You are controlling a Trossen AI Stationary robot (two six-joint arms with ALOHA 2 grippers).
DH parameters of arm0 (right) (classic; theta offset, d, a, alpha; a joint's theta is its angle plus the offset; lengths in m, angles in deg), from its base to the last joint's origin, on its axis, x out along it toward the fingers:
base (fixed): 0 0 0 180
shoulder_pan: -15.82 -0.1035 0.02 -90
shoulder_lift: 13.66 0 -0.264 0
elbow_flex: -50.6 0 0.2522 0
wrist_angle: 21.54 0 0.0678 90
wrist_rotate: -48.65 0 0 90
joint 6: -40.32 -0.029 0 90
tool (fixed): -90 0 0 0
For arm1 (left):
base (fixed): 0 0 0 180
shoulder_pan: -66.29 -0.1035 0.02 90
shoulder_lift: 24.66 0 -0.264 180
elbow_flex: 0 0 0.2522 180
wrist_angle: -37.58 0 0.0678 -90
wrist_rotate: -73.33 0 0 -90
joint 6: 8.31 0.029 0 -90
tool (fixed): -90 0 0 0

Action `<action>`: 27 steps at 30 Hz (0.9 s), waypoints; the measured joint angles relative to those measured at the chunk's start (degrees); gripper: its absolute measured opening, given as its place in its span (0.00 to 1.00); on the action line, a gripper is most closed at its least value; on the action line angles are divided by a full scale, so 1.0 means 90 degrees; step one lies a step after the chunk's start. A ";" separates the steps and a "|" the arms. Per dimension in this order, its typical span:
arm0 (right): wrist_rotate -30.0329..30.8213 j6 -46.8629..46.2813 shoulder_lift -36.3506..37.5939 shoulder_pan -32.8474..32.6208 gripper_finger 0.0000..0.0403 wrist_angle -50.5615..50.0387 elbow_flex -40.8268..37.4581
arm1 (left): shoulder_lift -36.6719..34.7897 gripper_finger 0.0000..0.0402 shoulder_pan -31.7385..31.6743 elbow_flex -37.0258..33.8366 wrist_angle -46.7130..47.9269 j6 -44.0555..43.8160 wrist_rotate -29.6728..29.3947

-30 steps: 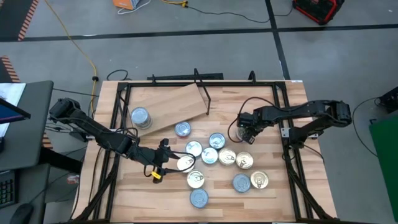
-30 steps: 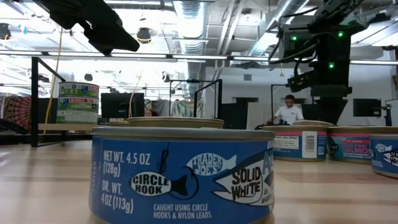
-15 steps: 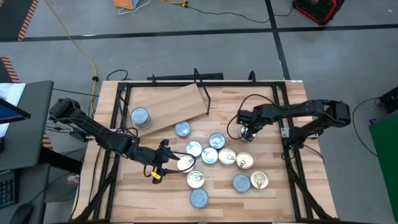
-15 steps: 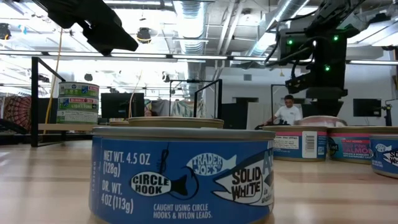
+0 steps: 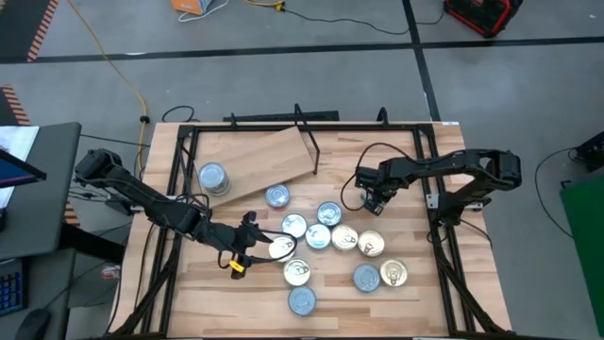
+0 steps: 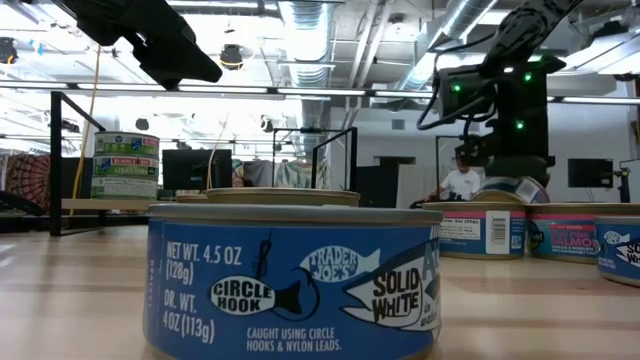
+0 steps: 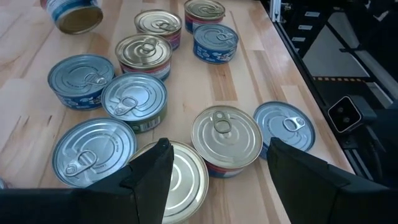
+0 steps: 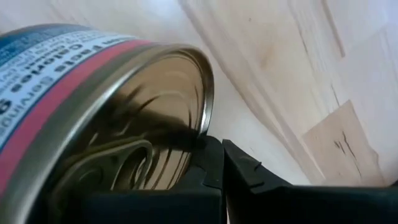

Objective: Stack canned seafood by type on shelf
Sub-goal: Put the blue pink tuna can on the shelf

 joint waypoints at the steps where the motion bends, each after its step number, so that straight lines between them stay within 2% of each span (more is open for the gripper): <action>1: 0.0001 0.0017 0.0029 0.0062 0.05 0.0007 -0.0008 | 0.0000 0.61 0.0000 0.0000 0.0000 0.0001 0.0000; 18: -0.0341 0.0873 0.0055 0.0865 0.05 0.0211 -0.0020 | 0.0000 0.61 0.0000 0.0002 0.0002 -0.0170 0.0410; 23: -0.0117 0.0885 0.0192 0.1008 0.05 -0.0542 0.0263 | 0.0000 0.61 0.0000 0.0001 0.0002 -0.0170 0.0410; 27: 0.0201 0.0837 0.0524 0.0852 0.05 -0.1055 0.0768 | 0.0000 0.61 0.0000 0.0000 0.0002 -0.0170 0.0388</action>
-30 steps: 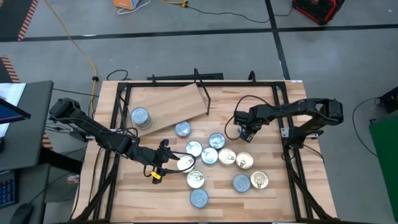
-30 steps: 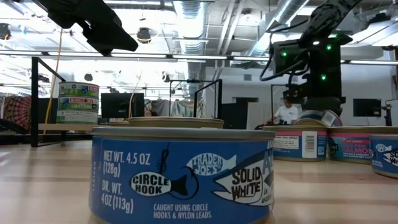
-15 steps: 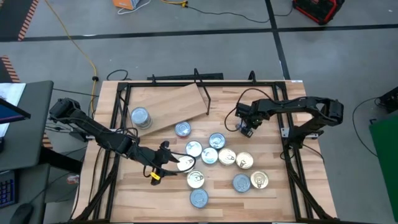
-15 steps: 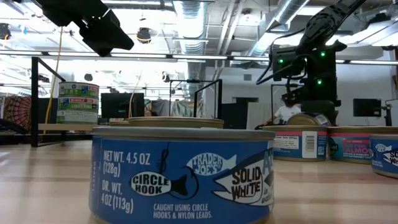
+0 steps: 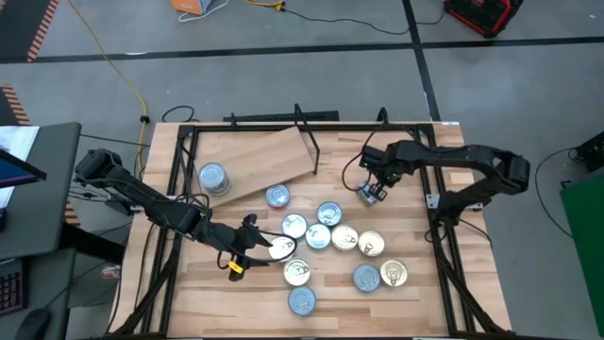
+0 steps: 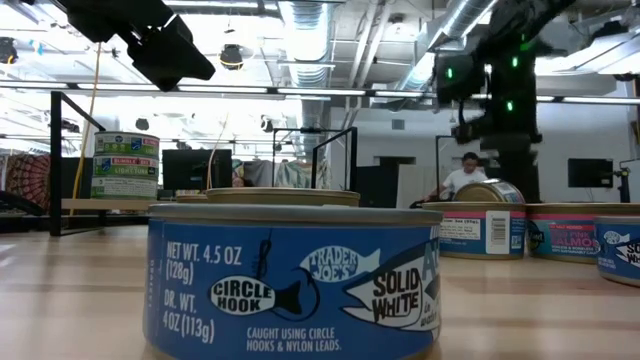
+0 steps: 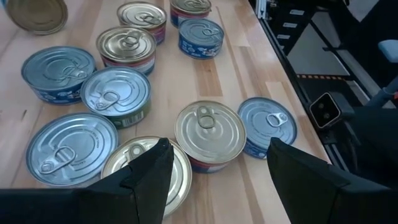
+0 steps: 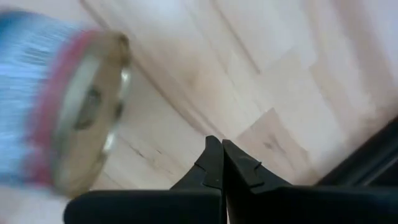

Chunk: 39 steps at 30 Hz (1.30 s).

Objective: Stack canned seafood by type on shelf
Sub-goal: Put the blue pink tuna can on the shelf

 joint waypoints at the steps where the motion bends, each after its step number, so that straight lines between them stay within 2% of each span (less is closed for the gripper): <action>1: 0.0023 0.0000 0.0089 -0.0080 0.06 -0.0130 0.0140 | 0.0000 0.61 0.0000 0.0001 0.0000 0.0001 -0.0049; 4: 0.0033 0.0247 0.0350 -0.0382 0.09 -0.0492 0.0547 | 0.0000 0.61 0.0020 0.0002 -0.0005 -0.0035 -0.0392; 7: -0.0110 0.0523 0.0544 -0.0745 0.19 -0.0873 0.0836 | 0.0000 0.61 0.0034 0.0000 -0.0005 -0.0073 -0.0736; 10: -0.0440 0.0284 0.0738 -0.1073 0.35 -0.0860 0.0971 | 0.0000 0.61 0.0034 0.0002 -0.0007 -0.0070 -0.0833; 14: -0.0763 -0.0599 0.0731 -0.1571 0.63 -0.0616 0.0971 | 0.0000 0.63 0.0036 0.0002 -0.0005 0.0040 -0.0866; 16: -0.0422 -0.1320 0.0612 -0.1870 0.74 -0.0522 0.0971 | 0.0000 0.65 0.0036 0.0001 -0.0005 0.0121 -0.0870; 18: 0.0168 -0.1835 0.0450 -0.2153 0.81 -0.0501 0.0971 | 0.0000 0.67 0.0035 0.0002 -0.0012 0.0179 -0.0872; 21: 0.0504 -0.2294 0.0189 -0.2394 0.84 -0.0314 0.0968 | 0.0000 0.71 0.0036 0.0002 -0.0010 0.0180 -0.0869; 24: 0.0734 -0.2509 -0.0147 -0.2469 0.83 -0.0122 0.0968 | 0.0000 0.72 0.0034 0.0001 -0.0010 0.0163 -0.0709; 29: 0.0940 -0.2507 -0.0468 -0.2270 0.80 -0.0095 0.0948 | 0.0000 0.72 0.0036 0.0000 -0.0005 0.0118 -0.0433; 39: 0.0923 -0.2540 -0.0230 -0.2103 0.80 0.1350 -0.0282 | 0.0000 0.72 0.0036 0.0002 0.0275 0.0094 -0.0370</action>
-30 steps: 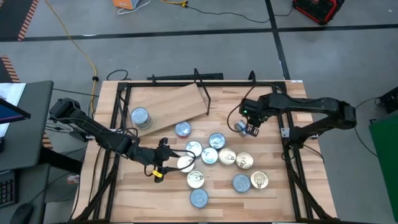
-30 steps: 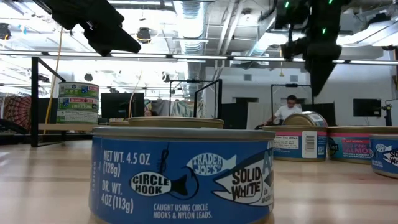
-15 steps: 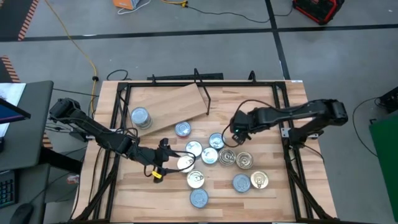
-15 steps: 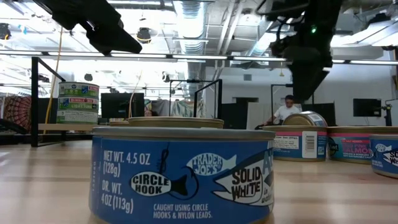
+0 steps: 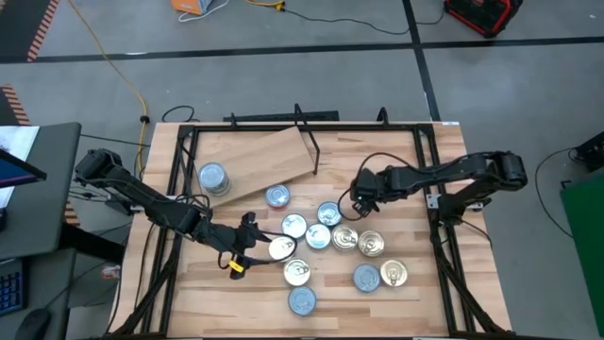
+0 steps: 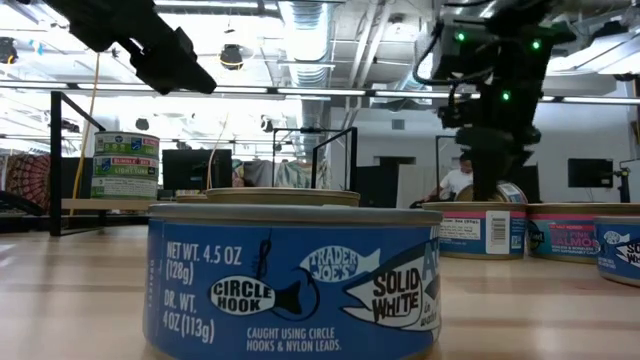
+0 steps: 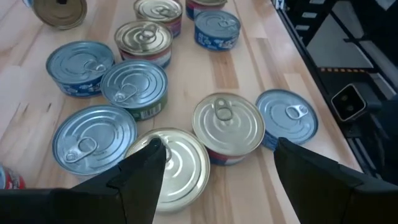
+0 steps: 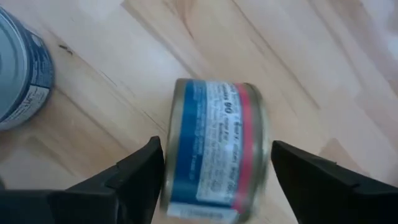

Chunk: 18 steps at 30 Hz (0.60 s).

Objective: Stack canned seafood by type on shelf
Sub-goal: Put the blue pink tuna can on the shelf

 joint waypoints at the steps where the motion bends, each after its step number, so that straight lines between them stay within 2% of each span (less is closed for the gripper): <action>1: -0.0007 0.0007 0.0001 -0.0013 0.80 0.0108 -0.0094 | 0.0000 0.72 0.0000 0.0000 0.0029 0.0022 0.0000; 6: -0.0018 0.0163 -0.0006 -0.0084 0.76 0.0237 -0.0402 | 0.0000 0.72 0.0000 0.0000 0.0073 0.0051 -0.0001; 13: 0.0033 0.0719 0.0001 -0.0465 0.53 0.0403 -0.0416 | 0.0000 0.72 0.0000 0.0000 0.0062 0.0360 -0.0185; 18: 0.0046 0.1048 0.0000 -0.0649 0.52 0.0384 -0.0345 | 0.0000 0.72 -0.0056 0.0000 0.0019 0.0624 -0.0505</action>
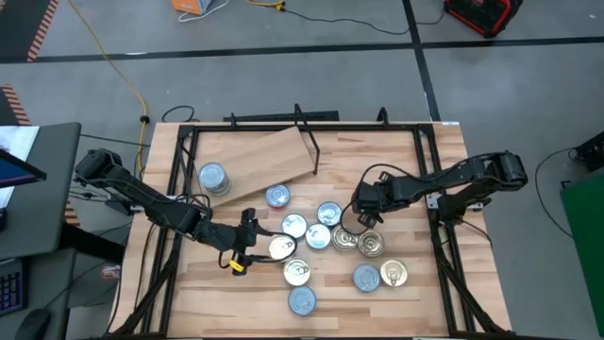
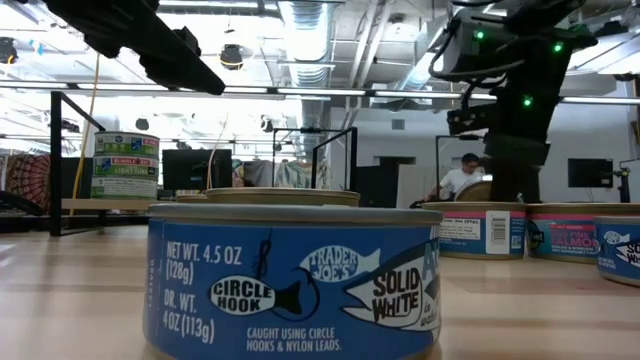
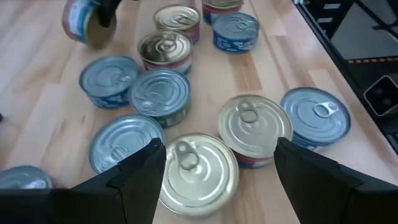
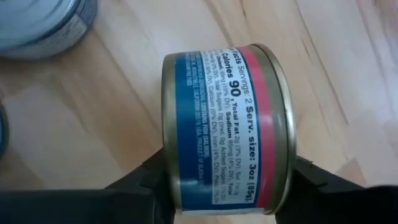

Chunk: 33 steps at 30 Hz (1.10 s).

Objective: Stack canned seafood by type on shelf
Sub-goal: Put the blue pink tuna can on the shelf

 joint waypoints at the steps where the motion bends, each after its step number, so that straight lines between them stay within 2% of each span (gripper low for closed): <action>1: 0.0053 0.0084 -0.0001 -0.0059 0.52 -0.0011 0.0055 | 0.0000 0.72 -0.0034 0.0000 -0.0055 0.0061 -0.0003; 9: 0.1525 0.1254 -0.0001 -0.0870 0.52 0.0298 0.0902 | 0.0000 0.72 -0.0302 0.0000 -0.1195 0.0836 -0.0080; 13: 0.1991 0.2398 -0.0001 -0.1273 0.52 0.1354 0.1032 | 0.0000 0.72 -0.0312 0.0000 -0.1502 0.1510 -0.0365; 16: 0.2196 0.3442 -0.0020 -0.1481 0.53 0.2397 0.1032 | 0.0000 0.72 -0.0306 0.0000 -0.1540 0.1560 -0.0684; 21: 0.2189 0.5038 -0.0020 -0.1453 0.54 0.3990 0.1032 | -0.0002 0.72 -0.0135 0.0000 -0.1432 0.1378 -0.1045; 25: 0.1963 0.5884 -0.0185 -0.1145 0.54 0.5080 0.1036 | -0.0112 0.72 0.0117 -0.0043 -0.1344 0.1495 -0.1106; 29: 0.1475 0.6703 -0.0792 -0.0711 0.55 0.5977 0.1032 | -0.0212 0.72 0.0158 -0.0462 -0.1880 0.1577 -0.0590; 33: 0.1497 0.7593 -0.1568 -0.0280 0.55 0.7024 0.1196 | -0.0513 0.72 0.0028 -0.0723 -0.2024 0.1640 -0.0497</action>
